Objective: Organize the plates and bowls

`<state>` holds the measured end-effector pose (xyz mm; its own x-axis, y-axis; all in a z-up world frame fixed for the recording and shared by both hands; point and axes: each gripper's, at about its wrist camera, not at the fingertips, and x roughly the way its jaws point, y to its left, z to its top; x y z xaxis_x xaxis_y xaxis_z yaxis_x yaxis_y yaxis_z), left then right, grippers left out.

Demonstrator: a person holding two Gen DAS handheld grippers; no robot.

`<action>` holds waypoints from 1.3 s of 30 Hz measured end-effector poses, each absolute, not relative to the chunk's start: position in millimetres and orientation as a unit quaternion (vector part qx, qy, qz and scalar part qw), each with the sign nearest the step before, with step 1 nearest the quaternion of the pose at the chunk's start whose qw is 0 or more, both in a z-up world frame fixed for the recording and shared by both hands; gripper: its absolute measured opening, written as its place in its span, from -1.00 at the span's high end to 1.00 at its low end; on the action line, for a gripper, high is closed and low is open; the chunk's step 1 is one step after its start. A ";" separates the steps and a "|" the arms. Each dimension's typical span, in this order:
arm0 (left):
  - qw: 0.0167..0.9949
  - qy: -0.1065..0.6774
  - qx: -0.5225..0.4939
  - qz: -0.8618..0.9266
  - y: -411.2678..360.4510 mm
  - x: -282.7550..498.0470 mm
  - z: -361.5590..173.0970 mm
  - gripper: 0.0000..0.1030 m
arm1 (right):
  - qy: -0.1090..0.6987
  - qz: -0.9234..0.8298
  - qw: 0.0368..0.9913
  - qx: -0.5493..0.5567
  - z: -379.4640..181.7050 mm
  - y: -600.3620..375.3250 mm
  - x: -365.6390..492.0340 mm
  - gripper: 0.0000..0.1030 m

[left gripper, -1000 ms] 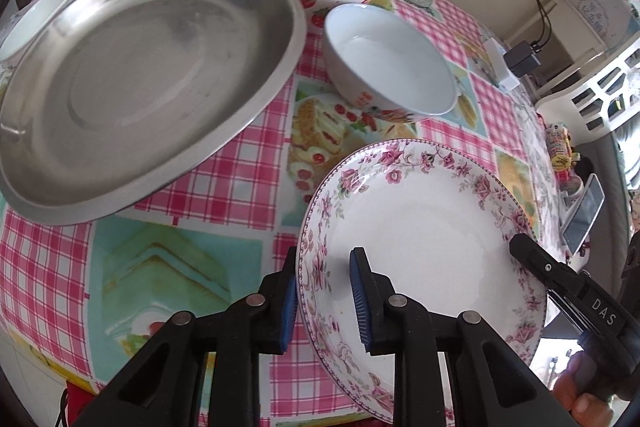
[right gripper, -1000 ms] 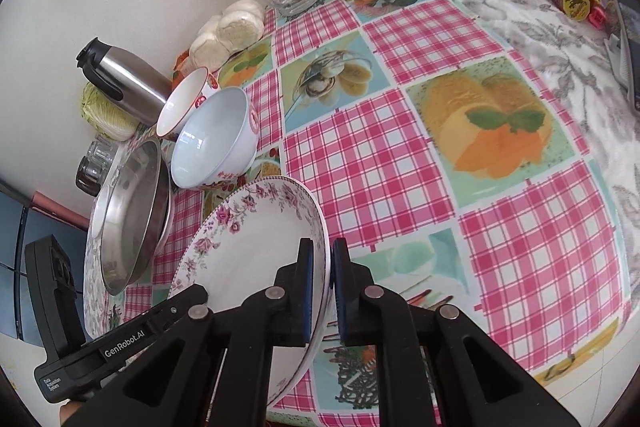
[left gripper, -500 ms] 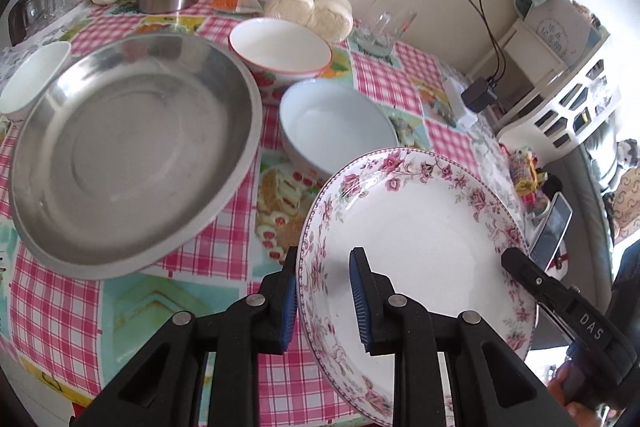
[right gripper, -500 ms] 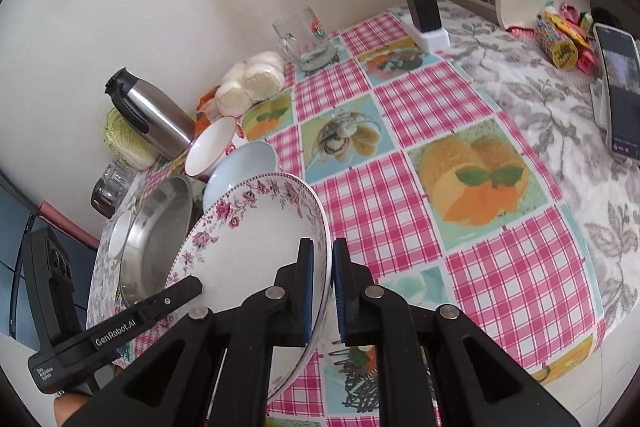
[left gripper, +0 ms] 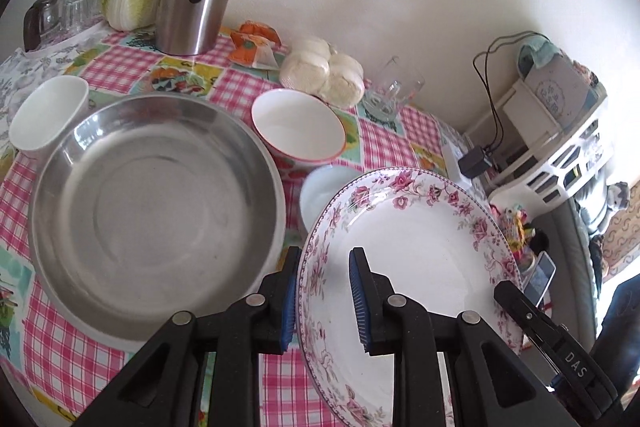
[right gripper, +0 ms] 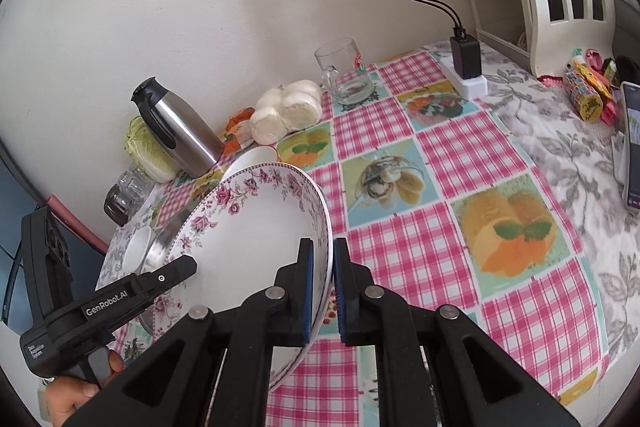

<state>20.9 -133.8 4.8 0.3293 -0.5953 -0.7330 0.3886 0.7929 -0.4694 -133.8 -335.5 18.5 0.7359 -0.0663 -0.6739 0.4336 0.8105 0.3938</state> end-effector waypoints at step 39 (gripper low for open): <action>0.838 0.457 -0.206 -0.216 -10.6 119.6 10.1 0.51 | 0.344 -0.032 0.902 0.258 12.7 -254.2 2.9 0.79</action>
<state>119.6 -10.6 10.1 0.4896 -0.5496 -0.6769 0.1731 0.8221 -0.5423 2.9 -254.2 12.7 0.7620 0.1202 -0.6363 0.2347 0.8645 0.4444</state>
